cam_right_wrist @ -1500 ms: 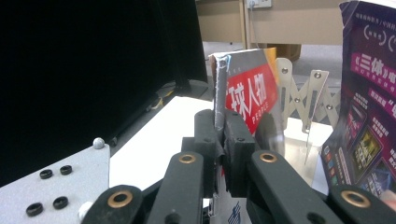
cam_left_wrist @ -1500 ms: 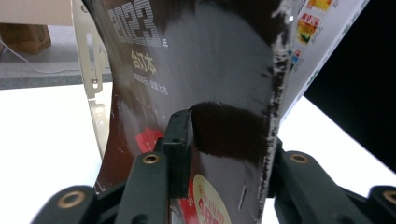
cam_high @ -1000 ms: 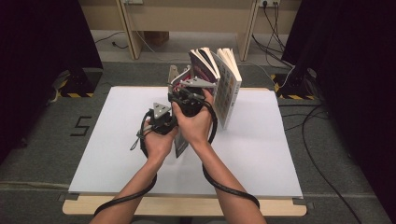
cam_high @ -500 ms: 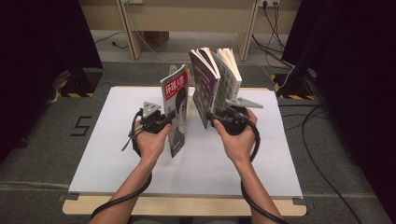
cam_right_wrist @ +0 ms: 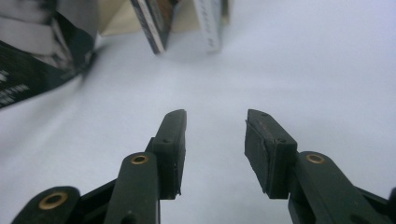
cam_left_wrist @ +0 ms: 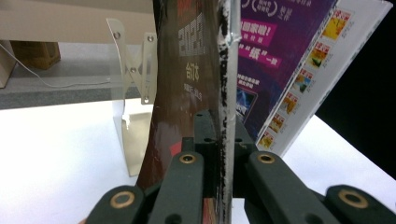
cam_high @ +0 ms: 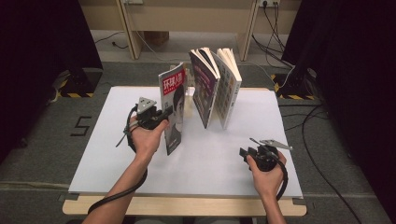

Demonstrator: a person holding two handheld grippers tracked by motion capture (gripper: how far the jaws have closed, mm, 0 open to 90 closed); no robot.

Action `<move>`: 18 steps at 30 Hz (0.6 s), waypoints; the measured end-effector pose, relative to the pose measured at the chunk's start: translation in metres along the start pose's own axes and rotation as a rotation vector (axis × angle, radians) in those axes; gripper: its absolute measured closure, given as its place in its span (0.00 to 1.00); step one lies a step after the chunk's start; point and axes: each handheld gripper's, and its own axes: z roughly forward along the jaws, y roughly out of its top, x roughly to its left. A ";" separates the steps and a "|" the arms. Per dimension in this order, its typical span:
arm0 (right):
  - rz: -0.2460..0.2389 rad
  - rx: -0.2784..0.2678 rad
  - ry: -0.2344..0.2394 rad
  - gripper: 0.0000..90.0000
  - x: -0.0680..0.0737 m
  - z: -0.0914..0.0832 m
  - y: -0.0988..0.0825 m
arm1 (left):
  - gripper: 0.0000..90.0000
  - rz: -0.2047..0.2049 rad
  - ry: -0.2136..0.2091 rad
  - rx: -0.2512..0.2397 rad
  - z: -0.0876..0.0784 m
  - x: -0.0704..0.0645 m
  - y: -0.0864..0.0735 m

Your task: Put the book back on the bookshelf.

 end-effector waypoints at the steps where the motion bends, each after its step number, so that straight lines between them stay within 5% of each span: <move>1: -0.006 -0.007 -0.008 0.65 -0.003 -0.001 -0.003 | 0.96 0.008 0.000 -0.008 -0.001 0.000 0.003; 7: 0.042 0.004 -0.019 0.65 -0.013 0.002 -0.015 | 0.96 -0.001 0.002 -0.046 -0.004 0.004 0.017; 18: 0.027 -0.002 0.004 0.64 -0.007 0.005 -0.015 | 0.96 0.011 0.036 -0.091 0.002 0.007 0.034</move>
